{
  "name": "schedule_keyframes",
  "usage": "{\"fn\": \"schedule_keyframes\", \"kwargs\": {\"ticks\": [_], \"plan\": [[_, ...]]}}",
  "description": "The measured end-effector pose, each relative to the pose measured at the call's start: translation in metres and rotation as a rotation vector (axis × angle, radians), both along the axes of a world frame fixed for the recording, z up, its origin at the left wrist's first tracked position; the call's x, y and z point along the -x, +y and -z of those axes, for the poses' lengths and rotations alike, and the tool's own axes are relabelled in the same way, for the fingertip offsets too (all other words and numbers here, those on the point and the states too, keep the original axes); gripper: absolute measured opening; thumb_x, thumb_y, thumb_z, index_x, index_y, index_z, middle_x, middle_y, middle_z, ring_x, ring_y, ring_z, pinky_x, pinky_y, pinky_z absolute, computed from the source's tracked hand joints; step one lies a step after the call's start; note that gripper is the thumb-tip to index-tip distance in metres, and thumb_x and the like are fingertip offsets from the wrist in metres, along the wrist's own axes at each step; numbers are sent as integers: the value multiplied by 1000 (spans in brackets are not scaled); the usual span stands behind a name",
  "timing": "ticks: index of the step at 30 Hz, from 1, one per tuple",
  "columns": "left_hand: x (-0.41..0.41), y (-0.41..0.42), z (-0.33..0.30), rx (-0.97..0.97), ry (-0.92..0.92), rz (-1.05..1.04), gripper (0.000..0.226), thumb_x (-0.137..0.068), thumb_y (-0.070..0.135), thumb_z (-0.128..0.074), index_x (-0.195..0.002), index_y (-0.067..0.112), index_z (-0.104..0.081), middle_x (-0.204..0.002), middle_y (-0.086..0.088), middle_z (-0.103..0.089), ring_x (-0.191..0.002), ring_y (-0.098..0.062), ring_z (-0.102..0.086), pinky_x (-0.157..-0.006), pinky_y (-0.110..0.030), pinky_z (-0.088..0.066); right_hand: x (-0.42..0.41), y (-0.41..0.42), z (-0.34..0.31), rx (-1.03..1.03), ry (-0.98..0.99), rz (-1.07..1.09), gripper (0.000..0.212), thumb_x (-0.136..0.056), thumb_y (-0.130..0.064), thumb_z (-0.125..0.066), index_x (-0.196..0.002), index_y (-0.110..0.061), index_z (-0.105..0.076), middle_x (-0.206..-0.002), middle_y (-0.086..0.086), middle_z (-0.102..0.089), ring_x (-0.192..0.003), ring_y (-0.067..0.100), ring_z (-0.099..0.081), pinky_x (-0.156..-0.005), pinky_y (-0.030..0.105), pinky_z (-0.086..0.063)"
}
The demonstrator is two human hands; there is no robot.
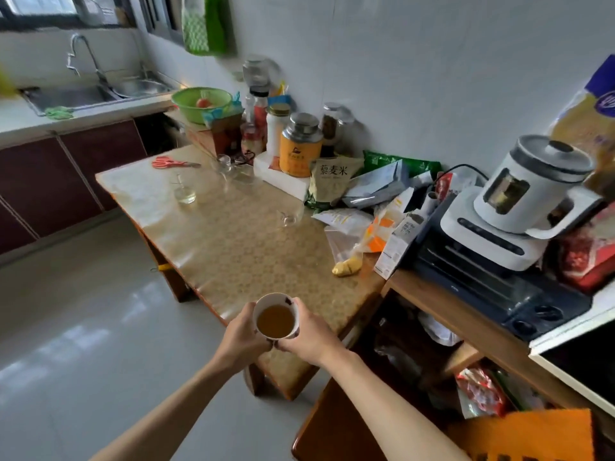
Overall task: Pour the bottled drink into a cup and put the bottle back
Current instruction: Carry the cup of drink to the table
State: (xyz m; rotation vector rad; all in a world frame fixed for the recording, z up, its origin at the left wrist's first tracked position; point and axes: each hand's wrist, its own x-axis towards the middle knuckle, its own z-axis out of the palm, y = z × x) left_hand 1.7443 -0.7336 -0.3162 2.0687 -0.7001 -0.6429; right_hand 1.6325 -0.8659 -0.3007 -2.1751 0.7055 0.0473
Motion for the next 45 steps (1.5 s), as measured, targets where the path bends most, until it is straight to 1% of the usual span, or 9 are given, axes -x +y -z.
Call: {"fn": "schedule_keyframes", "kwargs": {"ticks": [9,13,17,24,29,32,36,42,45], "plan": [[-29,-71,11,-57,14,60,65,-62,6,-84,-110,29,-47,-95,15,-59,-86,-2,-58,-63,-17,-44,-26,-65,14,-2,77,48,85,-69,-48,-78,-141,-34,-35,-131,-4,-63,-116,19,-62,-94,38,-55],[-50,-94,21,-70,40,141,62,-57,13,-79,-111,27,-52,-101,9,-65,-92,-9,-62,-70,-30,-53,-36,-77,20,-30,117,124,86,-66,-53,-75,-139,-37,-33,-129,-4,-63,-115,21,-63,-92,42,-55],[-69,-114,27,-98,39,205,57,-55,13,-75,-108,25,-55,-97,8,-66,-86,-7,-62,-68,-31,-52,-48,-86,21,-62,152,210,84,-66,-53,-73,-137,-34,-34,-130,-3,-61,-118,21,-60,-94,39,-53],[-103,-127,44,-157,17,258,66,-52,19,-74,-114,26,-53,-99,5,-68,-90,-18,-65,-73,-34,-50,-79,-91,27,-72,219,268,85,-73,-48,-77,-143,-31,-31,-136,2,-58,-122,26,-58,-89,34,-48],[-113,-127,57,-263,-1,296,61,-57,17,-74,-111,24,-45,-92,1,-62,-90,-28,-64,-65,-32,-43,-91,-80,40,-90,296,282,94,-78,-45,-76,-152,-26,-21,-144,8,-52,-128,30,-54,-100,39,-47],[-113,-129,68,-352,-6,326,65,-60,19,-76,-116,20,-43,-104,-6,-68,-106,-32,-66,-70,-32,-42,-93,-77,48,-103,347,273,95,-82,-44,-75,-154,-22,-16,-149,11,-44,-133,32,-49,-104,42,-45],[-110,-130,81,-348,19,306,68,-61,18,-77,-122,11,-47,-106,-15,-71,-106,-38,-67,-70,-35,-44,-91,-75,54,-64,387,279,100,-86,-43,-71,-158,-22,-6,-155,11,-36,-139,33,-42,-110,47,-40],[-109,-130,75,-335,57,334,72,-62,18,-77,-125,16,-43,-115,-14,-68,-110,-37,-64,-72,-36,-43,-94,-72,51,-50,406,334,94,-86,-43,-71,-156,-24,-11,-154,6,-40,-136,32,-46,-107,44,-44],[-107,-128,64,-282,68,383,62,-66,18,-77,-116,23,-40,-112,-10,-66,-99,-30,-63,-71,-36,-44,-93,-75,46,-35,451,304,101,-89,-42,-70,-160,-19,-1,-159,7,-32,-141,32,-40,-110,43,-41]]}}
